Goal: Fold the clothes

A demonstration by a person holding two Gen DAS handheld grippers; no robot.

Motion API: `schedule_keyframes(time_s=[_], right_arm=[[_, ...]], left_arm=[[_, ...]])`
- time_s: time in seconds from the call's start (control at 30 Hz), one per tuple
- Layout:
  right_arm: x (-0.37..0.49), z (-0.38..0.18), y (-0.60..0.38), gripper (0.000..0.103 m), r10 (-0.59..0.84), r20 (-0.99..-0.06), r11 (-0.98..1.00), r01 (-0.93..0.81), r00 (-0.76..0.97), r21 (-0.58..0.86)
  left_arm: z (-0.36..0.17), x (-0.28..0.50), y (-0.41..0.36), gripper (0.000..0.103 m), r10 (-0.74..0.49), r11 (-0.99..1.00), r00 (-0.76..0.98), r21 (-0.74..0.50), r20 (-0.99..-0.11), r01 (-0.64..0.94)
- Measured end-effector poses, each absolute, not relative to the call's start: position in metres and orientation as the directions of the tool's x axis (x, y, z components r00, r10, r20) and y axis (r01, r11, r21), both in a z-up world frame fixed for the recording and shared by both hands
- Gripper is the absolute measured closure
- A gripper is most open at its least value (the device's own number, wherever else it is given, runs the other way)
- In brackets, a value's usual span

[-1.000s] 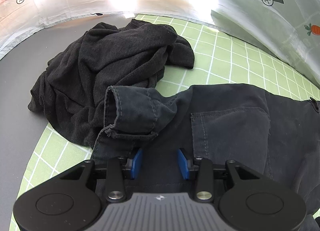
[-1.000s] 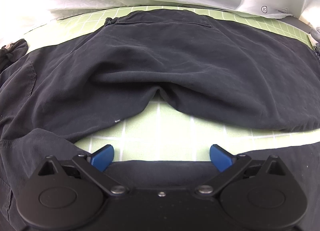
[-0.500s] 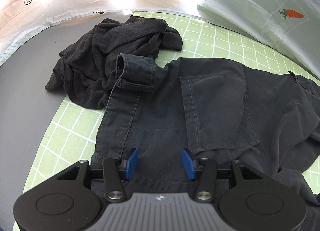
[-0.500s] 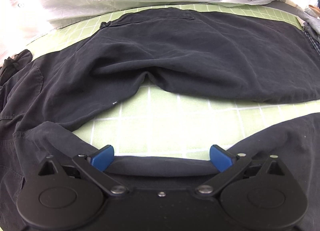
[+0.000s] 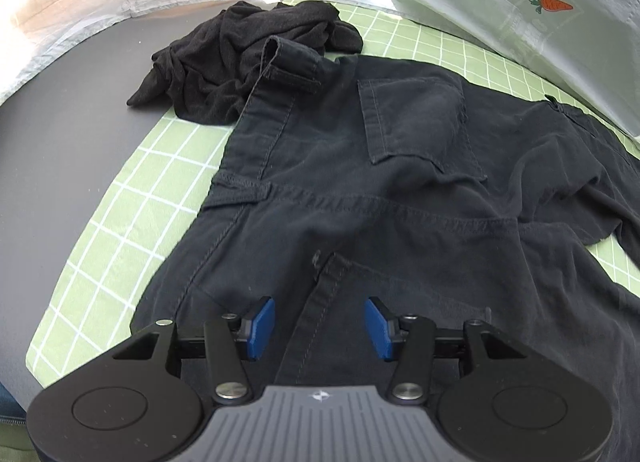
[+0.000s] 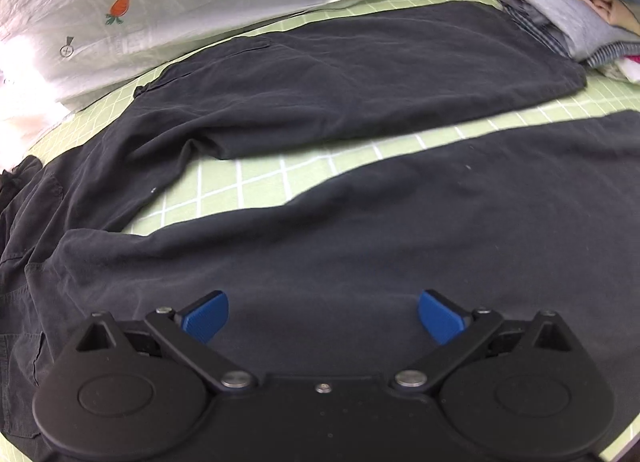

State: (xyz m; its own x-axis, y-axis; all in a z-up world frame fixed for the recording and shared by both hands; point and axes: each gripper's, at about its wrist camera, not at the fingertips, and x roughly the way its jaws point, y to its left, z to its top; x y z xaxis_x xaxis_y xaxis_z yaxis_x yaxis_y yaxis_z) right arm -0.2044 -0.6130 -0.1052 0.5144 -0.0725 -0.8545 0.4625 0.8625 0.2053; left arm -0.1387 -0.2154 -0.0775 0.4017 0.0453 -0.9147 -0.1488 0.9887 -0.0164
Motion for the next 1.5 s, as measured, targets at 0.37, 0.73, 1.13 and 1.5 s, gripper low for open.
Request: schedule_keyframes(time_s=[0.37,0.73,1.13,1.5], right_arm=[[-0.302,-0.117,-0.675,0.0,0.059,-0.747,0.64,0.55,0.662,0.537],[-0.399,-0.131,-0.75,0.005,-0.003,-0.637,0.308,0.607,0.771,0.733],[-0.459,-0.154,-0.783,0.006,-0.075,-0.583,0.072,0.588,0.809,0.806],[-0.455,-0.187,-0.79,0.02,-0.125,-0.428,-0.206,0.399,0.895,0.894]], left_arm=[[-0.102,-0.185,-0.248,0.048,-0.013,0.99,0.314,-0.057,-0.949,-0.129],[-0.108,-0.199,-0.267,0.043,0.018,0.991,0.286,-0.022,-0.958,-0.135],[-0.107,-0.205,-0.264,0.043,0.015,0.984,0.268,-0.033,-0.963,-0.173],[-0.105,-0.207,-0.251,0.043,-0.019,0.981,0.237,-0.064,-0.971,-0.182]])
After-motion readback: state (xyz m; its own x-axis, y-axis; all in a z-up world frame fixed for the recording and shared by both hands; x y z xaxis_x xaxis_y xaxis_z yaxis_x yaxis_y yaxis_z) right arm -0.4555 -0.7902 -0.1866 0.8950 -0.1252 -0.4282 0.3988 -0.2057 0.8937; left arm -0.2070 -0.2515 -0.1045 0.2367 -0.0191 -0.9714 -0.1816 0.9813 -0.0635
